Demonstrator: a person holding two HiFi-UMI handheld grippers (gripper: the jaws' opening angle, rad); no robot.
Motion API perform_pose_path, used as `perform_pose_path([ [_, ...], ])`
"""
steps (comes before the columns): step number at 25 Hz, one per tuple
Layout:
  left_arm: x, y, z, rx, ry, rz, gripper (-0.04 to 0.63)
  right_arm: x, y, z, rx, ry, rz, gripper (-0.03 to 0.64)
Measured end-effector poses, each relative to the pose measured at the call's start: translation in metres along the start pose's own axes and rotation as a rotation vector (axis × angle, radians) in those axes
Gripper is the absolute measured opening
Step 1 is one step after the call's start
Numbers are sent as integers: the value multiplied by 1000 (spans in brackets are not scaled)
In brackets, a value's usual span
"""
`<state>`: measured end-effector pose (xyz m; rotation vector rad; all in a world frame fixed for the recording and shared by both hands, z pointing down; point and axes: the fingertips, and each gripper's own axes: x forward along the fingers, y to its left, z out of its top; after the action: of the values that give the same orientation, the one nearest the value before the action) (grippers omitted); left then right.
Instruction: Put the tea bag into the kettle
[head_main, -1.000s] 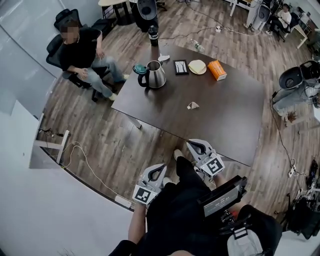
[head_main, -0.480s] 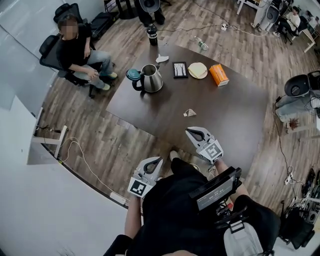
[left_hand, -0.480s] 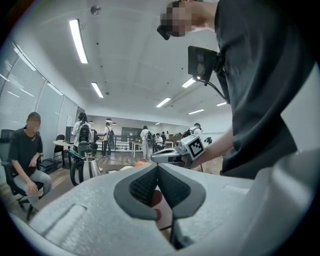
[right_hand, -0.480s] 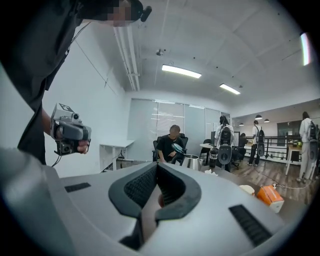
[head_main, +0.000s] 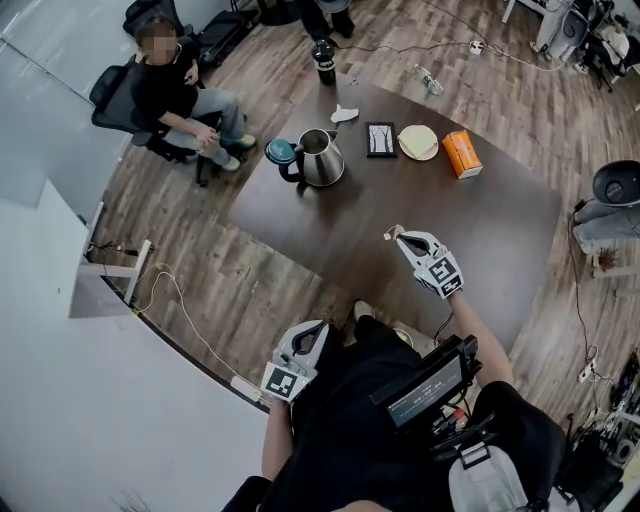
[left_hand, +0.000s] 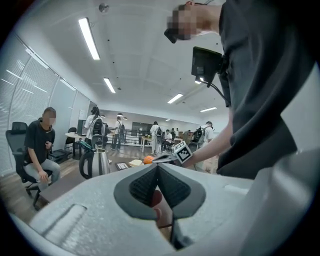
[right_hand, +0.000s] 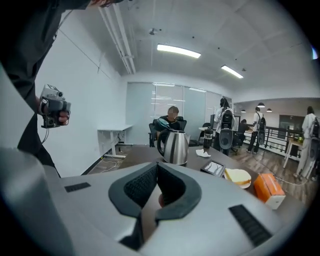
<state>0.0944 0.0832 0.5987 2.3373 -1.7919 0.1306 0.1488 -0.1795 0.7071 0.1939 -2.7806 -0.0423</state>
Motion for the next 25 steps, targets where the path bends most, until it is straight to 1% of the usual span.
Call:
perform_pose_path([
  [2,3,3,-1,-3,8,-16,0,12,-13,-14,42,17,-15,6],
  [5,7,10,-4,43,21,-17,0,28,-25,-35,103,62,-18,8],
  [7,9,9,-6,45,29,-18,0,30,-27,-50,86,116,-11,8],
  [9,11,8,-6,42,29,-21,0,31,-31,-64,43,175,-4,14],
  [12,12,10,-7,45,37,-11,0,39,-36,-89,32,264,26,78],
  [14,10,11,-7,53,40,0,0,43,-36,-105,50,306,53,101],
  [17,8,13,-8,53,53,20,1,48,-37,-127,76,362,74,158],
  [20,8,16,-11,56,64,43,0,55,-43,-147,68,405,66,160],
  [25,6,19,-15,45,77,76,0,63,-51,-172,106,455,50,160],
])
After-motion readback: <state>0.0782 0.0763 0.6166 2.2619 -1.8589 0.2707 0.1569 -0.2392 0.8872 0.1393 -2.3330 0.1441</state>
